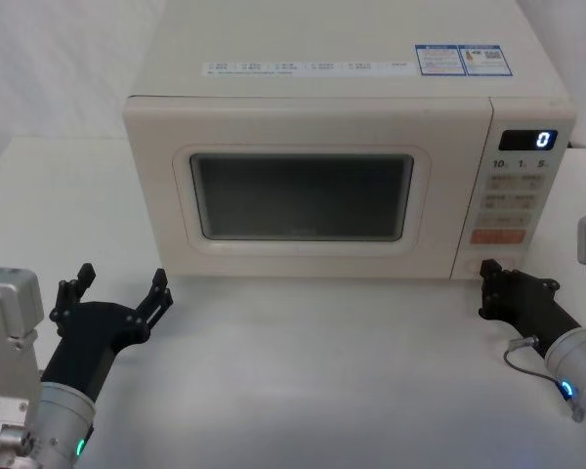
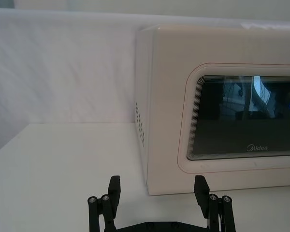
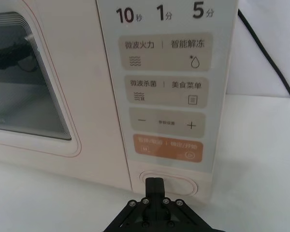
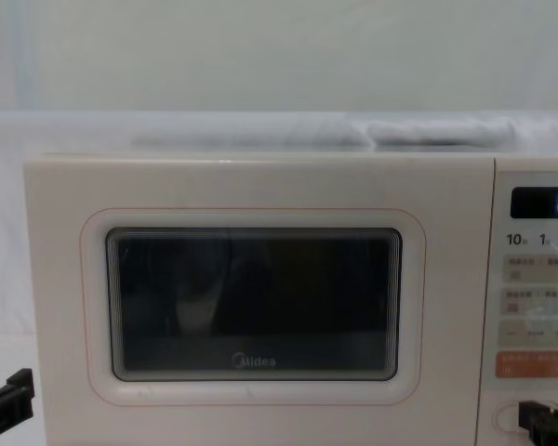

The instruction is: Press the button to open the microwave door with one hand; close the microwave door with the other hand.

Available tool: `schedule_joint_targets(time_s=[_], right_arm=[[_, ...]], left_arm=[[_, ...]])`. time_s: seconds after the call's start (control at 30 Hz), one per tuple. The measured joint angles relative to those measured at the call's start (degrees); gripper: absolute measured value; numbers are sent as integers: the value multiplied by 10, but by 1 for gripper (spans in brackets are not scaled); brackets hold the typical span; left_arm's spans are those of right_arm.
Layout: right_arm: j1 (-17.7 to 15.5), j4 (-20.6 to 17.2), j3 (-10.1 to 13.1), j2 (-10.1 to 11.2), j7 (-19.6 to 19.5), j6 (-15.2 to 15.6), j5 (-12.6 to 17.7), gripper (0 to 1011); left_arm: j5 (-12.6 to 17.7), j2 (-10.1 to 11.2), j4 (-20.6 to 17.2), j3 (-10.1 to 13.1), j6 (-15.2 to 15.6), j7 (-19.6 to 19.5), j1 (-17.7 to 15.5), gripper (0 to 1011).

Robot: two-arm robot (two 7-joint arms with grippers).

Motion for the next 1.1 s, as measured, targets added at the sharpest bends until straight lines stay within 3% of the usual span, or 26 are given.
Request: schedule_joint_targets(time_s=[0.47, 0.83, 1.1], right_arm=[[6, 17, -6, 6, -6, -4, 1, 0], [12, 17, -18, 13, -19, -7, -38, 0], [16, 28, -18, 7, -19, -13, -46, 0]], left_arm=[[0, 0, 0, 0, 0, 0, 0, 1001], [0, 0, 0, 0, 0, 0, 0, 1001], [0, 0, 0, 0, 0, 0, 0, 1001]])
